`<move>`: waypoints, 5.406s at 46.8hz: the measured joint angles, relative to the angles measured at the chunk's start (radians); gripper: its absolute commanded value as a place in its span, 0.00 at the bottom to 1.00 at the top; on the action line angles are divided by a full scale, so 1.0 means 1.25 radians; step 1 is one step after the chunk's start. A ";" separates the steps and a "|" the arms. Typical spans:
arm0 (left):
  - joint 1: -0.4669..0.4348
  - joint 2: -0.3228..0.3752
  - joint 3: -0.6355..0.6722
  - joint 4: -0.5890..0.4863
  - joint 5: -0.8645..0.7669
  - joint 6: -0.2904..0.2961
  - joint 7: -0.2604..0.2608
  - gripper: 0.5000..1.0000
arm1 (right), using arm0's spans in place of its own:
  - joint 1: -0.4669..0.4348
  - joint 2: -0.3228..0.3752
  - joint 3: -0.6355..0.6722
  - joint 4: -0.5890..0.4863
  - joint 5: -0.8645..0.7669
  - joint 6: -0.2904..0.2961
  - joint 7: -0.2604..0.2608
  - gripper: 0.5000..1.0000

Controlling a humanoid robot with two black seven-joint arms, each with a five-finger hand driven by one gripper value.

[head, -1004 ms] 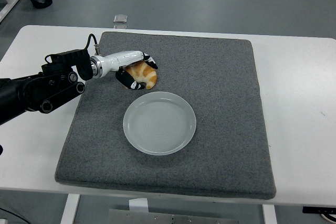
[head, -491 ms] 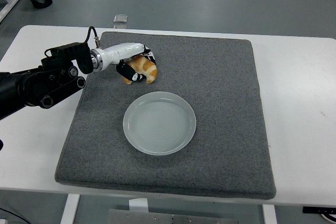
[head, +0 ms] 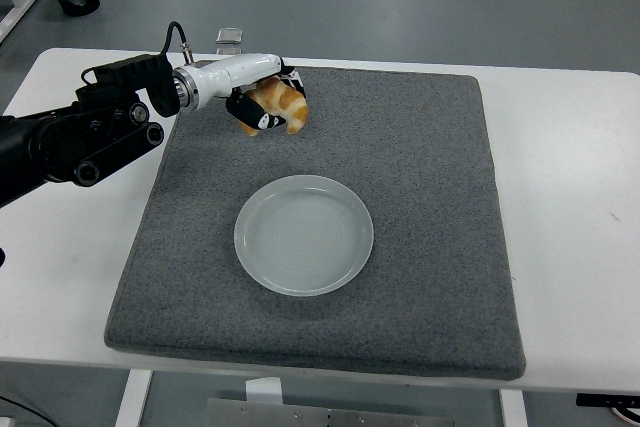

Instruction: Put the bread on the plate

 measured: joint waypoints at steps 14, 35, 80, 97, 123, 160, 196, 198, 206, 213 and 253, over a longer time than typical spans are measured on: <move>-0.082 0.034 -0.001 -0.032 -0.036 -0.008 0.000 0.00 | 0.000 0.000 0.000 0.000 0.000 -0.001 0.000 0.86; -0.125 0.068 0.000 -0.149 -0.063 -0.027 -0.033 0.00 | 0.000 0.000 0.000 0.000 0.000 -0.001 0.000 0.86; -0.124 0.140 0.031 -0.430 0.007 -0.109 -0.268 0.00 | 0.000 0.000 0.000 0.000 0.000 -0.001 0.000 0.86; -0.109 0.140 0.097 -0.430 0.121 -0.104 -0.290 0.00 | 0.000 0.000 0.001 0.000 0.000 -0.001 0.000 0.86; -0.006 0.096 0.107 -0.324 0.241 -0.089 -0.290 0.00 | 0.000 0.000 0.001 0.000 0.000 0.000 0.000 0.86; 0.041 0.070 0.116 -0.259 0.265 -0.079 -0.288 0.00 | 0.000 0.000 0.001 0.000 0.000 0.000 0.000 0.86; 0.070 0.069 0.117 -0.239 0.287 -0.045 -0.285 0.06 | 0.000 0.000 0.001 0.000 0.000 0.000 0.000 0.86; 0.070 0.069 0.117 -0.237 0.287 -0.042 -0.285 0.21 | 0.000 0.000 0.001 0.000 0.000 0.000 0.000 0.86; 0.070 0.069 0.117 -0.234 0.280 -0.037 -0.285 0.63 | 0.000 0.000 0.000 0.000 0.000 0.000 0.000 0.86; 0.069 0.064 0.115 -0.233 0.274 -0.037 -0.284 0.98 | 0.000 0.000 0.001 0.000 0.000 0.000 0.000 0.86; 0.017 0.069 0.107 -0.241 0.103 -0.065 -0.289 0.98 | 0.000 0.000 0.000 0.000 0.000 0.000 0.000 0.86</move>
